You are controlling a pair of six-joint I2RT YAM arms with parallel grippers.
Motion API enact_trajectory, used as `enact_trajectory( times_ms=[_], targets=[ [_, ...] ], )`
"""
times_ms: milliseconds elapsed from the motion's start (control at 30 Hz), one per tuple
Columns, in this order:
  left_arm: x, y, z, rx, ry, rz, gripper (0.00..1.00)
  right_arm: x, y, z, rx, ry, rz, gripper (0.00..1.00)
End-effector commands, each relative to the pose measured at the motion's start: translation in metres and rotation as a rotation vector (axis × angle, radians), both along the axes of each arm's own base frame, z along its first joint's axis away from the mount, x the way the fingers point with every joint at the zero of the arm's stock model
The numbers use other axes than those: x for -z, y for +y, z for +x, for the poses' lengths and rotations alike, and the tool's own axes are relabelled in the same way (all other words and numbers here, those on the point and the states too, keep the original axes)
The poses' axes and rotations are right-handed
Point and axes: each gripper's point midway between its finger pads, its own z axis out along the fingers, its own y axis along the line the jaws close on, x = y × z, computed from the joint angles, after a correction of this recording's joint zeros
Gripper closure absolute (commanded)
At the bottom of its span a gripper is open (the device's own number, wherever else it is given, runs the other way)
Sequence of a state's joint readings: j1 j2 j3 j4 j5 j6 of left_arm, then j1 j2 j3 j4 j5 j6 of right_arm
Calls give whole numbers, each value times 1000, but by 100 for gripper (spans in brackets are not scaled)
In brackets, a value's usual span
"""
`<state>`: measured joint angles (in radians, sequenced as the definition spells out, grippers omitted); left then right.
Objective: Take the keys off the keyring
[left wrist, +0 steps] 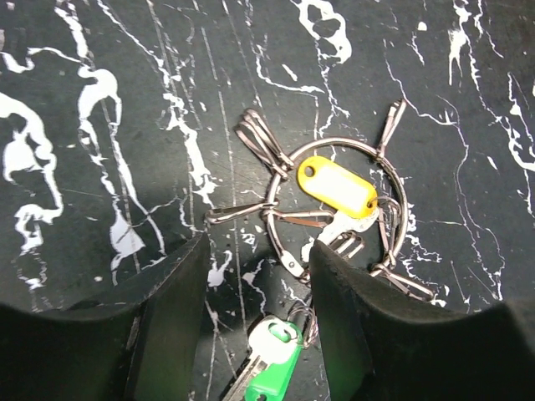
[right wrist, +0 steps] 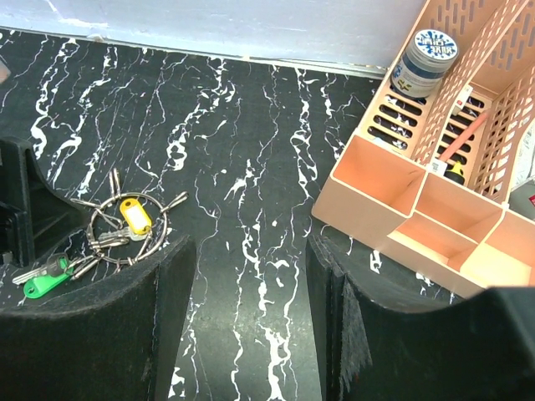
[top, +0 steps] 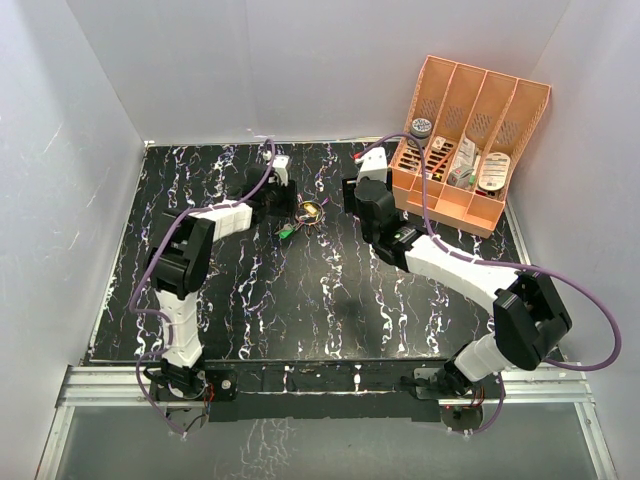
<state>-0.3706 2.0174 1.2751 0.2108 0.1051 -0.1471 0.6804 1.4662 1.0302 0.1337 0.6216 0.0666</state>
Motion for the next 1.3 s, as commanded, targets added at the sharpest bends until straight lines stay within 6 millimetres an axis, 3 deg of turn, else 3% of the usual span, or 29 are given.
enact_trajectory(
  times_ms=[0, 233, 567, 1033, 1267],
  targets=[
    [-8, -18, 2, 44, 6, -66, 50, -17, 5, 6, 4, -51, 60, 46],
    [10, -19, -3, 34, 60, -55, 51, -17, 6, 6, 4, -50, 66, 46],
    [41, -27, -17, 37, 134, 39, 63, -21, 3, 8, 27, -62, 73, 44],
    [70, 2, -60, -40, 256, 208, 68, -33, -1, 4, 38, -86, 112, 42],
    [81, 4, -76, -33, 306, 340, 66, -41, -3, 3, 42, -103, 129, 41]
  ],
)
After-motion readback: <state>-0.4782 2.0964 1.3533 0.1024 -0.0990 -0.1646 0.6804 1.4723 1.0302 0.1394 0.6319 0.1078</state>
